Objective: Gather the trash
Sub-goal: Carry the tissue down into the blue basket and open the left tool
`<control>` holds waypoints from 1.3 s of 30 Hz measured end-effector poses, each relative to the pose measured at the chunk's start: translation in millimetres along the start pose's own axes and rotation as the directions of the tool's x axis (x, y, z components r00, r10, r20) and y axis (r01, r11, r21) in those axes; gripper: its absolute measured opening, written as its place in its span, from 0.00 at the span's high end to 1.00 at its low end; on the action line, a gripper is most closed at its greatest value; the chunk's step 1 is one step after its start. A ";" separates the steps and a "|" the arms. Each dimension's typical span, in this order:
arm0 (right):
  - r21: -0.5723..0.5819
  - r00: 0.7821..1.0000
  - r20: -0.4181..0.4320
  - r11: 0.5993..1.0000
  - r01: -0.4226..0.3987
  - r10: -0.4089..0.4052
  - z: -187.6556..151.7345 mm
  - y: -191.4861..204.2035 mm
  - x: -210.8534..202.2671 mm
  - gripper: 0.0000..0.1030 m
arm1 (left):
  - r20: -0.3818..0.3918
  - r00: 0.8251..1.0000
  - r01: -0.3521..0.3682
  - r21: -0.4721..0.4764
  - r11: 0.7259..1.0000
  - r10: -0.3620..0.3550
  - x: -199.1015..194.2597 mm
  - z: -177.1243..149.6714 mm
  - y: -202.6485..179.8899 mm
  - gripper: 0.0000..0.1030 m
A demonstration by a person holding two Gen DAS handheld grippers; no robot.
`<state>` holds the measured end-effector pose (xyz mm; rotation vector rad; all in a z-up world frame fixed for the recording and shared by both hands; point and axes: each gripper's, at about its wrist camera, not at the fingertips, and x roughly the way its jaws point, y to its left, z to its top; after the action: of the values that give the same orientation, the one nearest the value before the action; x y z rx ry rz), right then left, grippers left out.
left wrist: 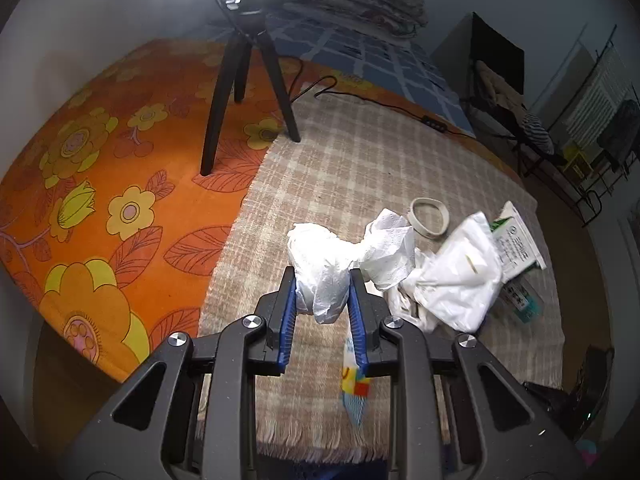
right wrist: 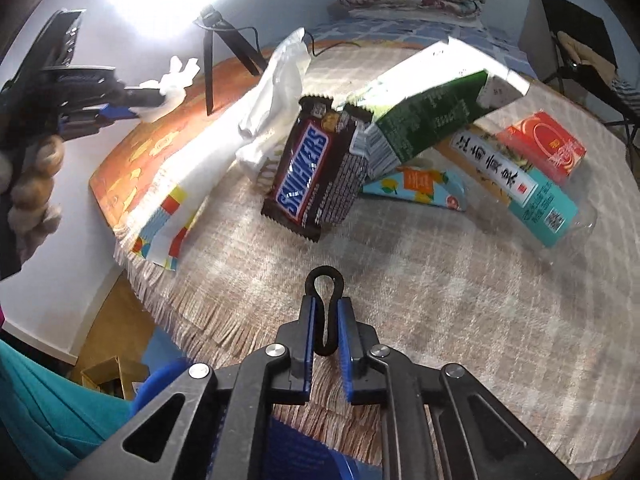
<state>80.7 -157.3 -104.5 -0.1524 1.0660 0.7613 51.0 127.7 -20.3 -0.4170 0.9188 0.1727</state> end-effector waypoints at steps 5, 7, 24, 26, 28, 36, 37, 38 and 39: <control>-0.014 0.999 0.047 1.000 0.001 0.000 -3.6 2.5 -23.3 0.91 | 0.011 0.999 0.035 0.043 0.998 -0.035 -23.5 -21.3 -14.9 0.77; -0.023 0.998 0.068 1.000 0.007 -0.005 -9.3 6.4 -33.4 0.91 | 0.013 0.999 0.047 0.068 0.997 -0.048 -31.8 -31.7 -22.8 0.78; -0.023 0.996 0.078 0.999 -0.048 0.049 -71.5 32.1 -80.3 0.91 | -0.152 0.982 0.148 0.226 0.963 -0.115 -39.9 -154.5 -74.2 0.78; -0.018 0.997 0.065 0.999 -0.042 0.043 -82.0 31.3 -79.4 0.91 | -0.174 0.979 0.151 0.238 0.959 -0.111 -36.6 -166.2 -75.6 0.78; -0.009 0.998 0.046 0.999 -0.041 0.041 -91.4 29.3 -77.3 0.91 | -0.198 0.974 0.156 0.245 0.957 -0.108 -32.6 -177.6 -76.2 0.78; 0.001 0.999 -0.012 0.999 -0.042 0.042 -116.6 29.9 -65.8 0.91 | -0.297 0.950 0.180 0.261 0.948 -0.099 -15.8 -213.2 -77.6 0.78; 0.000 0.999 -0.019 0.999 -0.045 0.045 -118.5 31.1 -63.8 0.91 | -0.303 0.948 0.181 0.264 0.947 -0.097 -14.8 -216.0 -78.4 0.77; -0.002 0.999 -0.023 0.999 -0.045 0.045 -120.5 31.6 -62.3 0.91 | -0.310 0.946 0.182 0.266 0.947 -0.095 -14.2 -218.4 -78.3 0.77; -0.004 0.998 -0.029 0.999 -0.047 0.047 -122.3 32.5 -61.0 0.91 | -0.316 0.944 0.184 0.266 0.946 -0.094 -13.5 -219.7 -78.2 0.77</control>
<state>-45.2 -219.6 -107.0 -0.1426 1.0983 0.8057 -93.3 -35.2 -105.4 -0.2333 1.1895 -0.1633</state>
